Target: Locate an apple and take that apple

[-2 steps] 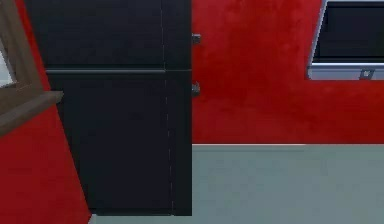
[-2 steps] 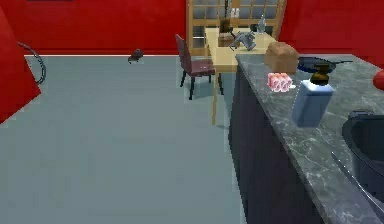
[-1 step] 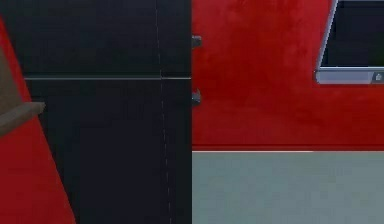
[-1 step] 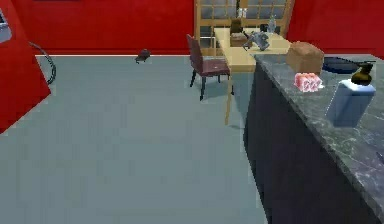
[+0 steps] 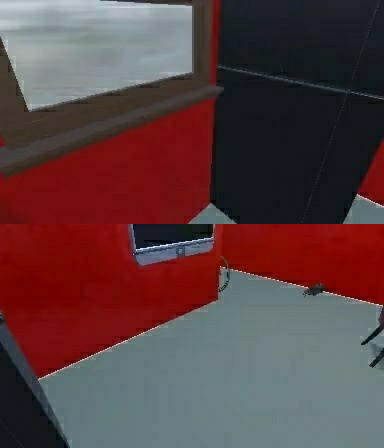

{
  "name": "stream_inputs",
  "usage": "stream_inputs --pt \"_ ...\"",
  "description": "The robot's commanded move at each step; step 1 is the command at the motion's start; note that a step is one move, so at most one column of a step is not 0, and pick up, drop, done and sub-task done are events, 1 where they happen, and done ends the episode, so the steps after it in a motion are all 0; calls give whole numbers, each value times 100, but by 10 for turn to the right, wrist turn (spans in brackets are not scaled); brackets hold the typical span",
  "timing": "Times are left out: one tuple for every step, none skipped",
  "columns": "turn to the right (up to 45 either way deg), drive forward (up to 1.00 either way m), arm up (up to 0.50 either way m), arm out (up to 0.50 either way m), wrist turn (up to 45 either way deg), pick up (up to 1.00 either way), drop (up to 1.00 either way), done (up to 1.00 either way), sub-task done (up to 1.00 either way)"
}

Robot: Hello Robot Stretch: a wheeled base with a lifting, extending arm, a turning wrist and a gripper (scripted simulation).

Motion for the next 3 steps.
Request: stream_inputs --pt "-390 0 0 0 0 0 0 0 0" --pt "0 10 0 0 0 0 0 0 0" --pt "-450 0 0 0 0 0 0 0 0"
